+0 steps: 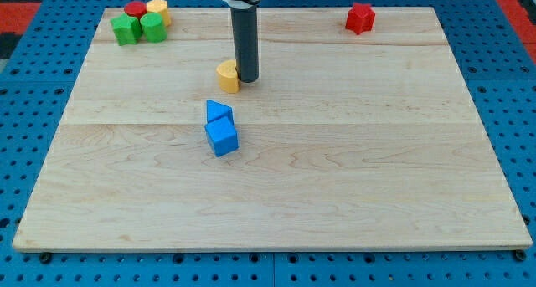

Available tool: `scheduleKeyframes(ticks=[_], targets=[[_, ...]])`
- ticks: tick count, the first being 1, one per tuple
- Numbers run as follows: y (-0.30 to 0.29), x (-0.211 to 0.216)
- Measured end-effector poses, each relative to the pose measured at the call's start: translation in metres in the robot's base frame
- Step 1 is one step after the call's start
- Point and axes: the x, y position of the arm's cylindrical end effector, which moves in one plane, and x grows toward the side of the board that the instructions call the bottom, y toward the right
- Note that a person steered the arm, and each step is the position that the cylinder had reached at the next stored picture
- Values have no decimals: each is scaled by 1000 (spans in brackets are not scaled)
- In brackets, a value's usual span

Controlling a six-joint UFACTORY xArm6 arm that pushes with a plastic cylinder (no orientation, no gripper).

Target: Move yellow heart to the bottom of the green circle

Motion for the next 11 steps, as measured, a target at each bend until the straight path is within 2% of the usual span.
scheduleKeyframes(ticks=[3,5,6,7,8,9,10,11], targets=[[-14,0],[-84,9],[-100,33],[-145,14],[-160,-30],[-160,-44],[-160,-49],[-135,-30]])
